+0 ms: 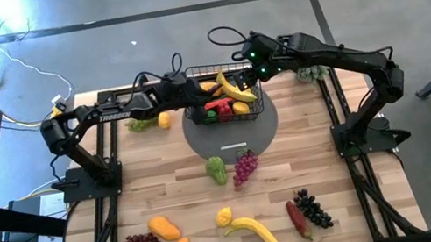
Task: Build produce basket
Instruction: Put the purple eggplant into the wire basket, then put the yellow banana into the wire basket
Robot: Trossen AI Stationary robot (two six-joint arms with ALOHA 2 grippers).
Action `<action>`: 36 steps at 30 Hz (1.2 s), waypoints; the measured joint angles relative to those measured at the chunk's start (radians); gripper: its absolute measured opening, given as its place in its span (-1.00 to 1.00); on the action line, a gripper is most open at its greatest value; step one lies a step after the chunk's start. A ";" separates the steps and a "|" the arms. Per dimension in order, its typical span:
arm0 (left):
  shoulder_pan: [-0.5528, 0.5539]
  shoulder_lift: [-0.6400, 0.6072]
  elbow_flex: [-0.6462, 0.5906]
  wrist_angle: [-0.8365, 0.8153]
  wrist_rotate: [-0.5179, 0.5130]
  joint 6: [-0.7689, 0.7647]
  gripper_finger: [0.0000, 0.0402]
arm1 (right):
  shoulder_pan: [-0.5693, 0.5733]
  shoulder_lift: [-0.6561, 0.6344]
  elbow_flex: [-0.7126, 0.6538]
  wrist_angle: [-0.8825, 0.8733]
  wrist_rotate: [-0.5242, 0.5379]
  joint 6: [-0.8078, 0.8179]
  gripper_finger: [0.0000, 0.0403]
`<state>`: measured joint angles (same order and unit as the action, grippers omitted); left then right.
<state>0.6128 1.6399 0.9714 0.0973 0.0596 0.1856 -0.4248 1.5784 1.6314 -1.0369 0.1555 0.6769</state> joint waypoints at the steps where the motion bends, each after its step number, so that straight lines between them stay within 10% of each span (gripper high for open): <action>1: 0.000 0.002 0.000 -0.003 -0.014 0.000 -0.55 | 0.000 0.000 0.000 -0.001 0.000 0.000 -0.02; 20: 0.000 0.001 0.006 0.008 -0.046 0.000 -0.16 | 0.000 0.000 0.000 -0.023 -0.015 0.039 -0.02; 36: 0.000 -0.140 0.203 -0.350 -0.045 -0.003 -0.16 | 0.000 0.000 0.000 -0.024 -0.155 -0.057 -0.02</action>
<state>0.6128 1.5001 1.1747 -0.2525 0.0146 0.1830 -0.4248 1.5787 1.6314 -1.0607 0.0004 0.6196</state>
